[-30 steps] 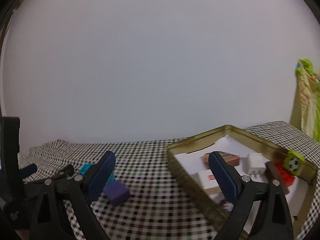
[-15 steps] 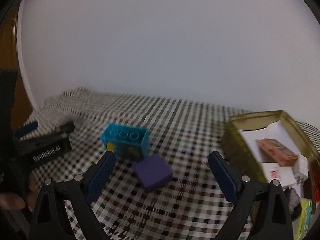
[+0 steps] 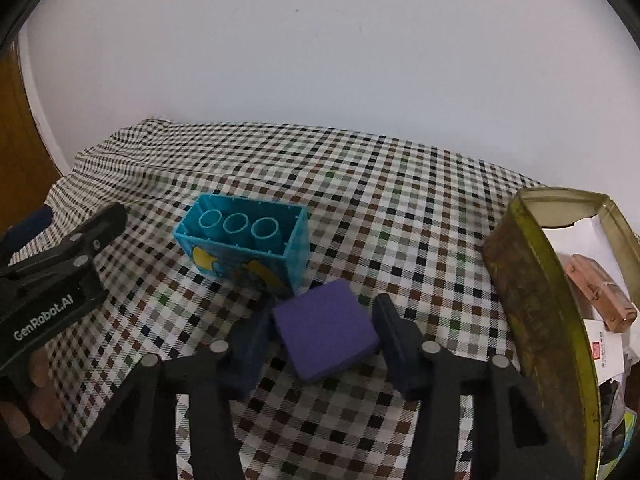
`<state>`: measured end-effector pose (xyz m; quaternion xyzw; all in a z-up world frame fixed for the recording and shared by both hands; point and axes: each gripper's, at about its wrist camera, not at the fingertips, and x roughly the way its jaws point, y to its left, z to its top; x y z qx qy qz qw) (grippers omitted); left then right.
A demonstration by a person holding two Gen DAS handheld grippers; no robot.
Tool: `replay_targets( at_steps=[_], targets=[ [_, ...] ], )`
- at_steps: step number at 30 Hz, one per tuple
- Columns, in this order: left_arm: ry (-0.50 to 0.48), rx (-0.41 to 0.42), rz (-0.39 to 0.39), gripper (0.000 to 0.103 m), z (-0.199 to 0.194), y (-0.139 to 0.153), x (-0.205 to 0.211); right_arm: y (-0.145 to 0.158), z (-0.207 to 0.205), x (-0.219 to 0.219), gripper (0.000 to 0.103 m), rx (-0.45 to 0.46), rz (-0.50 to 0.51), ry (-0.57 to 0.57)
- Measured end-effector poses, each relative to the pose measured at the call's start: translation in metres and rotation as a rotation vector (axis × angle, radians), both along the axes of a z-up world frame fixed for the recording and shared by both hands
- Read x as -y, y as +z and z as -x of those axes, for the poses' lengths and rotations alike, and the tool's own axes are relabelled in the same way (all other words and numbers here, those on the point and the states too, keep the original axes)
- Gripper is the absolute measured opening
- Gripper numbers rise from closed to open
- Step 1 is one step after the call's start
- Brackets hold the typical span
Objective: Organize rigid objects
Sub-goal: 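Grasp the teal toy brick with the left gripper while the right grasps the purple block, then carry the teal brick and purple block over the gold tin tray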
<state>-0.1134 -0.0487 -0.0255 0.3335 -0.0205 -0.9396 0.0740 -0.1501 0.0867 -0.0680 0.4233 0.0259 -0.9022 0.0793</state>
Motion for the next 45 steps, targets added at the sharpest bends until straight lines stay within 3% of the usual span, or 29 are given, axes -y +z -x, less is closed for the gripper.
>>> replay_targets(
  at_steps=[4, 9, 12, 17, 25, 29, 31, 37, 41, 45],
  targets=[
    [-0.049, -0.021, -0.012, 0.102, -0.004, 0.003, -0.005, 0.005, -0.004, -0.013, 0.053, -0.024, 0.047, -0.019],
    [-0.190, -0.056, -0.078, 0.102, -0.012, 0.008, -0.025, 0.025, -0.033, -0.037, 0.053, -0.203, 0.066, -0.123],
    [-0.277, -0.079, -0.065, 0.102, -0.015, 0.012, -0.047, 0.039, -0.050, -0.048, 0.053, -0.304, 0.057, -0.179],
    [-0.336, -0.051, -0.098, 0.102, -0.005, 0.013, -0.072, 0.055, -0.067, -0.057, 0.053, -0.412, 0.049, -0.242],
    [-0.251, 0.152, -0.097, 0.101, 0.038, -0.014, -0.093, 0.060, -0.062, -0.066, 0.053, -0.415, 0.038, -0.247],
    [-0.198, 0.240, -0.128, 0.076, 0.047, -0.026, -0.084, 0.057, -0.060, -0.064, 0.053, -0.400, 0.033, -0.235],
    [-0.177, 0.220, -0.141, 0.064, 0.045, -0.023, -0.078, 0.057, -0.061, -0.062, 0.053, -0.400, 0.026, -0.230],
    [-0.161, 0.191, -0.210, 0.064, 0.036, -0.018, -0.062, 0.054, -0.065, -0.054, 0.053, -0.417, 0.002, -0.224],
    [-0.104, 0.072, -0.210, 0.064, 0.018, -0.002, -0.057, 0.059, -0.074, -0.044, 0.053, -0.451, -0.016, -0.231],
    [-0.074, -0.030, -0.158, 0.064, 0.003, 0.009, -0.056, 0.061, -0.079, -0.043, 0.053, -0.483, -0.015, -0.228]
  ],
)
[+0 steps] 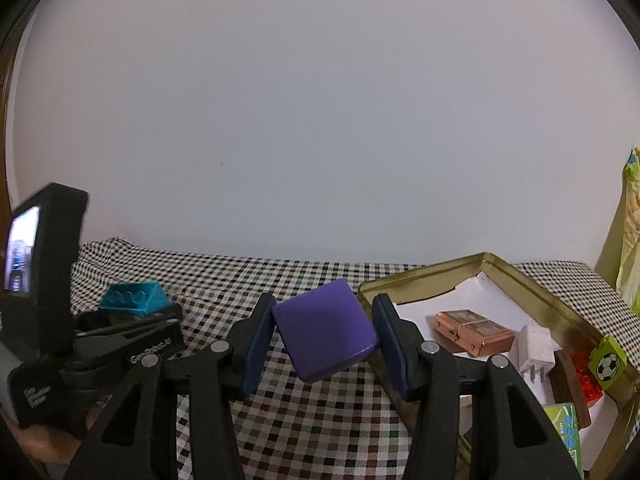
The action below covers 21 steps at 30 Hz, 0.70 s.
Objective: Organize rigid objects
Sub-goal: 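Carry the teal brick and purple block over the gold tin tray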
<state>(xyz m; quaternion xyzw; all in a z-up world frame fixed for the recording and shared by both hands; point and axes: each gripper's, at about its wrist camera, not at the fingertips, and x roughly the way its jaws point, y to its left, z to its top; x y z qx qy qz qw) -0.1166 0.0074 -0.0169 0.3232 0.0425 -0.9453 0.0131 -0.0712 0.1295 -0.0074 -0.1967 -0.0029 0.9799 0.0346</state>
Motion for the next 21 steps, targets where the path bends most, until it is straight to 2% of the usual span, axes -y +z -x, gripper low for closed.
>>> replay_targets(
  at_steps=[6, 21],
  targets=[
    [0.032, -0.067, 0.042, 0.064, -0.014, 0.008, -0.006, 0.005, -0.010, 0.005, 0.053, -0.038, 0.001, -0.001],
    [0.065, -0.111, 0.076, 0.064, -0.032, 0.014, -0.010, 0.006, -0.022, 0.003, 0.053, -0.062, -0.025, 0.012]
  ],
)
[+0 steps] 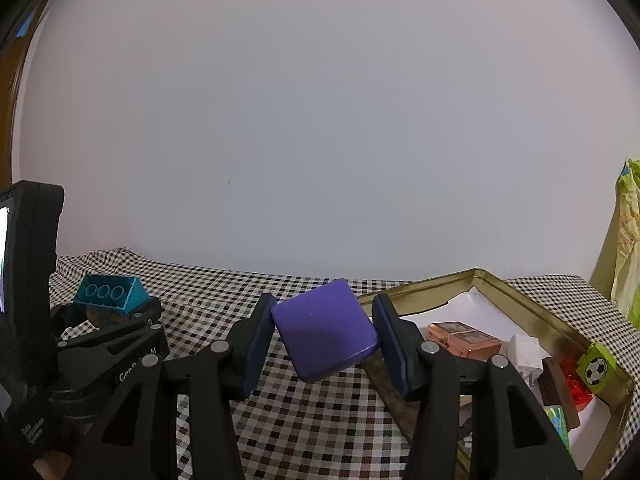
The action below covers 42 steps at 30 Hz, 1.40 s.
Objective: Organize rigid objects
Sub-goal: 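Carry the teal brick and purple block over the gold tin tray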
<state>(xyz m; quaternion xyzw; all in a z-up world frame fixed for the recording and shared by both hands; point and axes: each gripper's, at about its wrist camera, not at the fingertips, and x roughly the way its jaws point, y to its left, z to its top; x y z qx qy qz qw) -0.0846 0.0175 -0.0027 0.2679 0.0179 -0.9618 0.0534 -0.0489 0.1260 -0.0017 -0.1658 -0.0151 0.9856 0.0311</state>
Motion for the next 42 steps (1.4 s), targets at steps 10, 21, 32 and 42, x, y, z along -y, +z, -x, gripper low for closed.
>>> replay_targets(
  at_steps=[10, 21, 32, 42],
  targets=[
    [0.005, -0.014, 0.006, 0.064, -0.013, 0.002, -0.002, 0.002, -0.011, 0.000, 0.053, -0.001, -0.005, 0.007],
    [0.008, -0.020, 0.002, 0.064, -0.023, -0.001, -0.014, -0.009, -0.007, -0.023, 0.053, -0.005, -0.008, 0.017],
    [0.004, -0.026, -0.013, 0.064, -0.038, 0.001, -0.030, -0.008, -0.017, -0.035, 0.053, -0.017, -0.025, 0.009],
    [-0.016, -0.051, -0.042, 0.064, -0.052, 0.009, -0.052, -0.002, -0.026, -0.055, 0.053, -0.061, -0.042, -0.023]
  ],
)
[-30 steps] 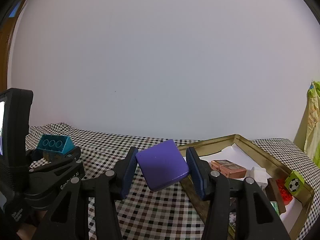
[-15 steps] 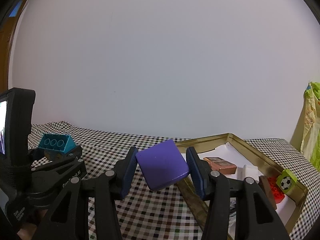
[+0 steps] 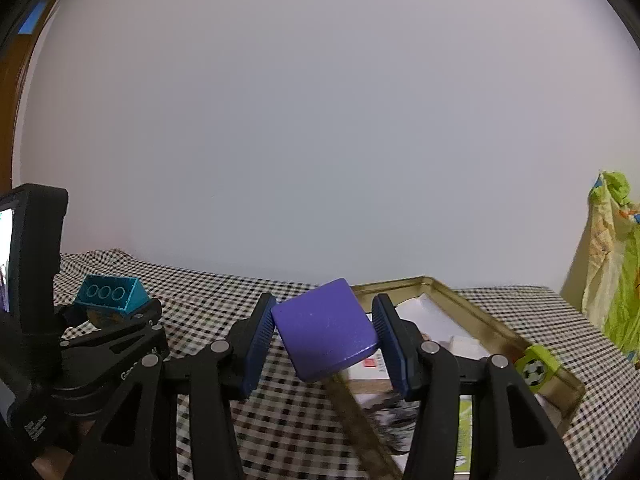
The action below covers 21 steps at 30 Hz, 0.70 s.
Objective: Organize rigid objects
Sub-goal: 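Carry the teal brick and purple block over the gold tin tray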
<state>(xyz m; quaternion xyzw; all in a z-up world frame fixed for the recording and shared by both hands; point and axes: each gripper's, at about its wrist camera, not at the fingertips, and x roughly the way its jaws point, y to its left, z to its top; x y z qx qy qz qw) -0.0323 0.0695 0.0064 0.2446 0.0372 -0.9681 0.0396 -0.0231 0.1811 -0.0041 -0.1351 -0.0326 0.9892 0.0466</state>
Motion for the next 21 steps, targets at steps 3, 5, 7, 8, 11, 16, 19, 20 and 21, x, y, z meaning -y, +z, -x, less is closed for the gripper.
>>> replay_targets(
  at_steps=[3, 5, 7, 8, 11, 16, 19, 20, 21],
  targets=[
    [-0.014, -0.014, -0.002, 0.064, -0.004, 0.003, -0.010, 0.001, -0.001, -0.005, 0.053, -0.007, -0.005, -0.011],
    [-0.022, -0.022, -0.005, 0.064, -0.006, 0.005, -0.015, 0.002, -0.001, -0.010, 0.053, -0.011, 0.000, -0.018],
    [-0.029, -0.034, -0.014, 0.064, -0.009, 0.008, -0.020, 0.004, 0.000, -0.017, 0.053, -0.017, 0.006, -0.025],
    [-0.032, -0.038, -0.018, 0.064, -0.009, 0.009, -0.023, 0.005, 0.000, -0.020, 0.053, -0.021, 0.007, -0.030],
    [-0.048, -0.050, -0.020, 0.064, -0.011, 0.013, -0.034, 0.008, 0.000, -0.029, 0.053, -0.031, 0.017, -0.043],
    [-0.080, -0.055, -0.016, 0.064, -0.012, 0.016, -0.055, 0.014, 0.003, -0.048, 0.053, -0.043, 0.041, -0.074],
    [-0.098, -0.060, -0.014, 0.064, -0.012, 0.019, -0.069, 0.018, 0.007, -0.062, 0.053, -0.043, 0.061, -0.095],
    [-0.104, -0.061, -0.013, 0.064, -0.012, 0.020, -0.072, 0.018, 0.008, -0.066, 0.053, -0.040, 0.065, -0.102],
    [-0.112, -0.064, -0.012, 0.064, -0.012, 0.021, -0.078, 0.019, 0.011, -0.073, 0.053, -0.036, 0.072, -0.111]
  ],
)
